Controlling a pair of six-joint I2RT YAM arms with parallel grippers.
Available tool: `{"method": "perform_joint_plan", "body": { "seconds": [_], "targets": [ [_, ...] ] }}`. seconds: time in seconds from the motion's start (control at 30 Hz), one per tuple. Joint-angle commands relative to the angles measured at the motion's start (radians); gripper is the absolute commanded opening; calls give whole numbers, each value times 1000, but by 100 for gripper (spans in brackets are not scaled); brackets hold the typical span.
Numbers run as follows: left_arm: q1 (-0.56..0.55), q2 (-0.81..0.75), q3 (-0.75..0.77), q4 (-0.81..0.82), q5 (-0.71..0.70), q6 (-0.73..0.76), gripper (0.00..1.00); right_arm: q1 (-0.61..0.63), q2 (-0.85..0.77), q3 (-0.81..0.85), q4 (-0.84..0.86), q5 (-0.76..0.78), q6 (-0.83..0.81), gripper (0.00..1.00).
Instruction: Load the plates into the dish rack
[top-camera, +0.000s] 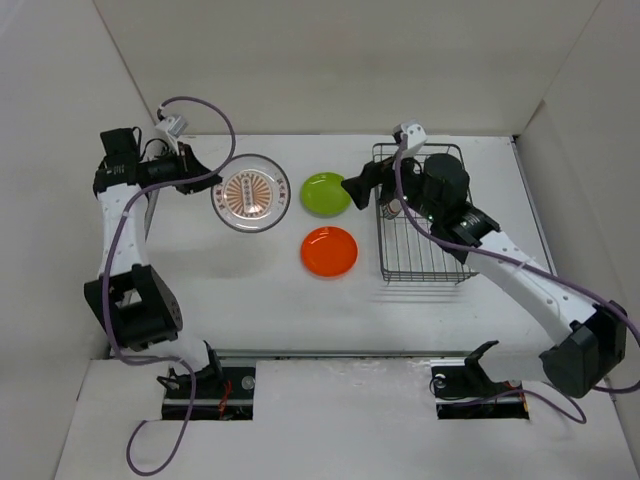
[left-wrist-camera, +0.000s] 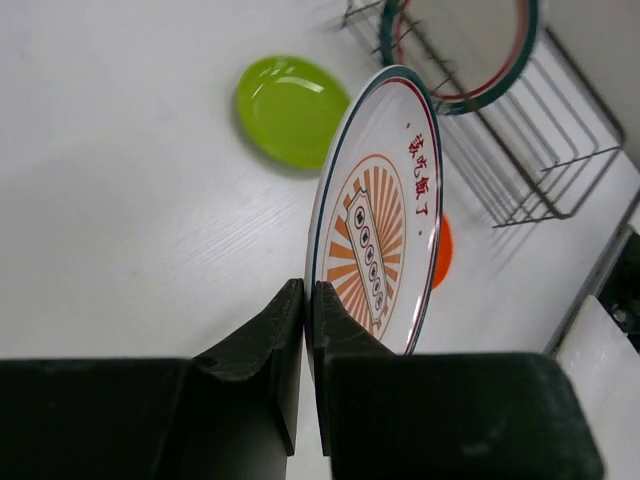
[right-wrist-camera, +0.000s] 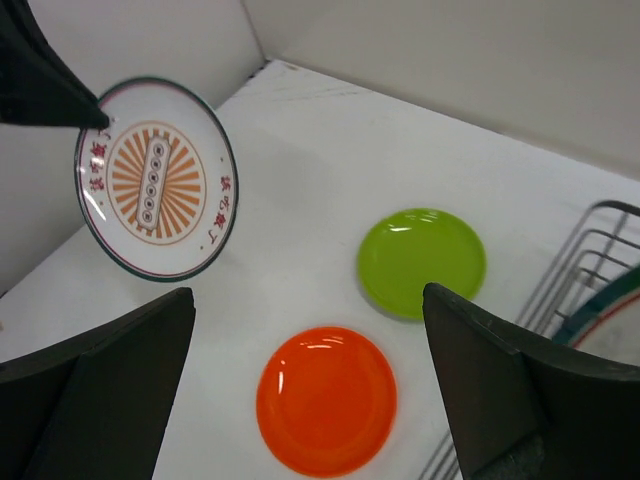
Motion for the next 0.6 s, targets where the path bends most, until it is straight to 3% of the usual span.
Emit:
{"method": "perform_joint_plan", "body": {
  "seconds": [0.0,0.03,0.2,0.57],
  "targets": [
    [-5,-93,39,-100,206,39,0,17,46,-31,197,-179,-19,100],
    [-5,-93,48,-137,227,110,0,17,63,-31,236,-234,-36,100],
    [-28,-133,85,-247,271,188,0,57,198,42,257,-307,-68,100],
    [-72,-155,85,-270,333,198,0,109,351,151,287,-445,-46,100]
  ]
}}
